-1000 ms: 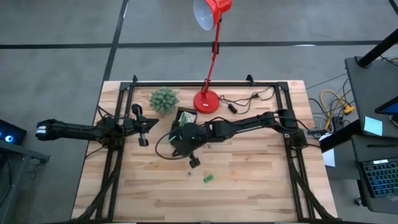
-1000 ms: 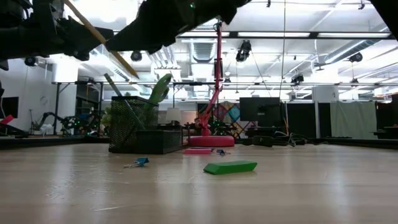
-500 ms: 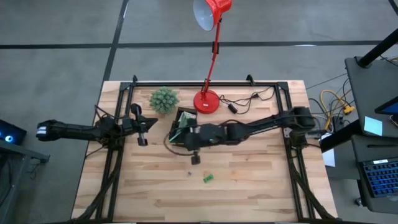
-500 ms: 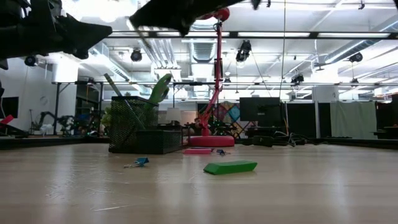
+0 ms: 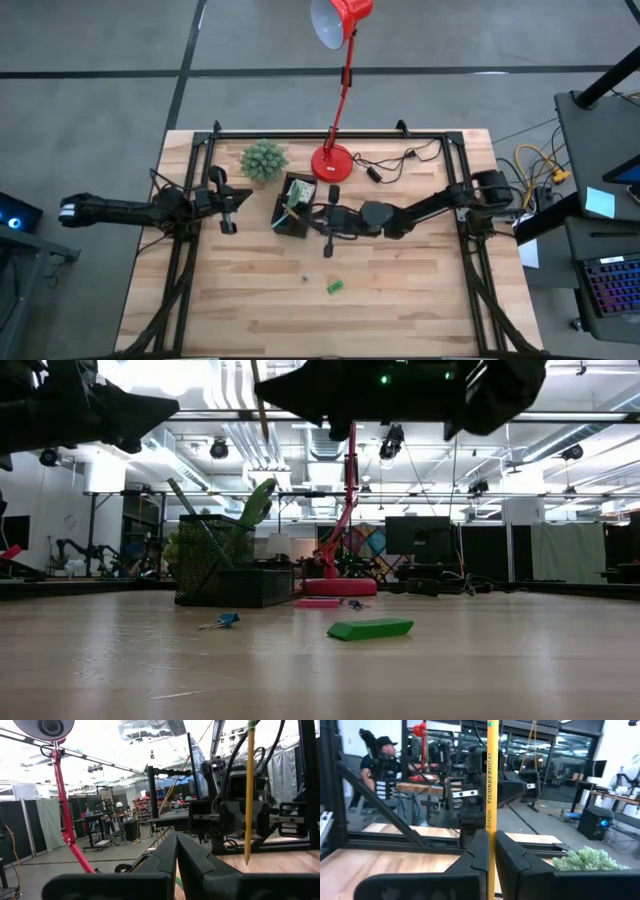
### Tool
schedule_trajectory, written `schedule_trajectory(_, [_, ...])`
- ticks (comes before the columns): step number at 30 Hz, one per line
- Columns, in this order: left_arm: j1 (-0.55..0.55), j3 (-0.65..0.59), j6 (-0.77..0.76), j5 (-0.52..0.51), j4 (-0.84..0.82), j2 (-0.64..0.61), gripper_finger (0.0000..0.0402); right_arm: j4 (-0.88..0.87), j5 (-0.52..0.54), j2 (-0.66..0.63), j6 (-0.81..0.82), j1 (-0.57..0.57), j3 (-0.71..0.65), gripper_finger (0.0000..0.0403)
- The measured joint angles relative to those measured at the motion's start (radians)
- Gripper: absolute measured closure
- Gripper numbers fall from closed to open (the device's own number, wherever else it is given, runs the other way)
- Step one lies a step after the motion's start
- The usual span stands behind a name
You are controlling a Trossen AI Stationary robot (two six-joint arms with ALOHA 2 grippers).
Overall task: Pick and place office supplies into organizer
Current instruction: Put the yellow pencil in the black desk organizer
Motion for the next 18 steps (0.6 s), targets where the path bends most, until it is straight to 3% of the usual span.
schedule_trajectory(7, [0.000, 0.000, 0.005, -0.002, 0.000, -0.015, 0.0402, 0.118, 0.017, 0.117, 0.001, 0.000, 0.048, 0.0394])
schedule_trajectory(18, [0.000, 0.000, 0.002, -0.002, -0.004, -0.008, 0.0402, 0.242, 0.138, 0.285, 0.024, 0.000, 0.165, 0.0394])
